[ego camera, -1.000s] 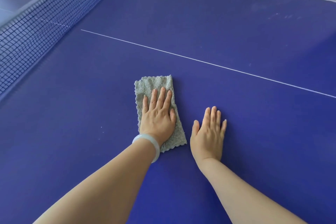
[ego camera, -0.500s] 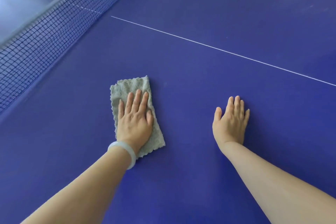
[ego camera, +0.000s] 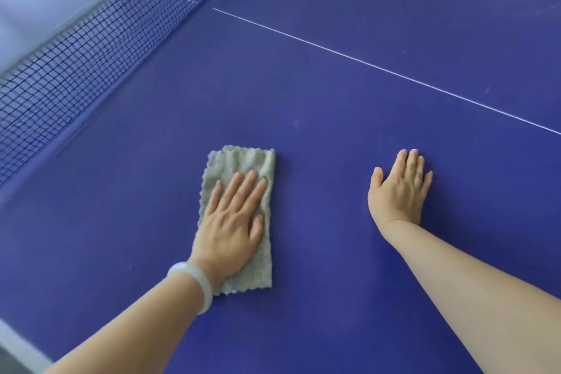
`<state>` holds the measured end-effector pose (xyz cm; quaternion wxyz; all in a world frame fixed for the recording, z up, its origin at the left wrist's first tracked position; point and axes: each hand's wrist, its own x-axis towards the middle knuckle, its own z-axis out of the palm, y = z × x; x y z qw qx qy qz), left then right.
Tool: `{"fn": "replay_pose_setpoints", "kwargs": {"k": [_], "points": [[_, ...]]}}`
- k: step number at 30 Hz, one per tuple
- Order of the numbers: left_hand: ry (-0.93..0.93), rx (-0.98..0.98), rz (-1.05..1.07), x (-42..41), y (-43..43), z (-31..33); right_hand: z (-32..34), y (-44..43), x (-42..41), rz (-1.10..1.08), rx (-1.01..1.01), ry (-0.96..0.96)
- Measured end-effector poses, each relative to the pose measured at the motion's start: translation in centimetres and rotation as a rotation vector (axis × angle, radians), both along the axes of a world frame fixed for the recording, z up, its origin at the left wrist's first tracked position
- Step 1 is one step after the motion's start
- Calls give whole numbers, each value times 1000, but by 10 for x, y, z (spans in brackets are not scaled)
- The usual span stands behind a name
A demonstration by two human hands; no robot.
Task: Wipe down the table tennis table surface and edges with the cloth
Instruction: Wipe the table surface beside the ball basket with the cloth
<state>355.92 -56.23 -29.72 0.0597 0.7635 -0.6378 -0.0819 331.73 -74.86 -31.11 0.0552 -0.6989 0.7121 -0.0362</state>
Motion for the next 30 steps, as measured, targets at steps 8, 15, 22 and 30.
{"fn": "replay_pose_setpoints", "kwargs": {"k": [8,15,22,30], "points": [[91,-45,1,-125,-18,-1,1,0,3,11,42,82],[-15,-7,-436,-43,24,-5,1,0,0,69,46,105],[-1,37,210,17,-30,1,7,8,2,274,42,105],[3,45,213,16,-30,-1,0,94,31,203,20,4]]}}
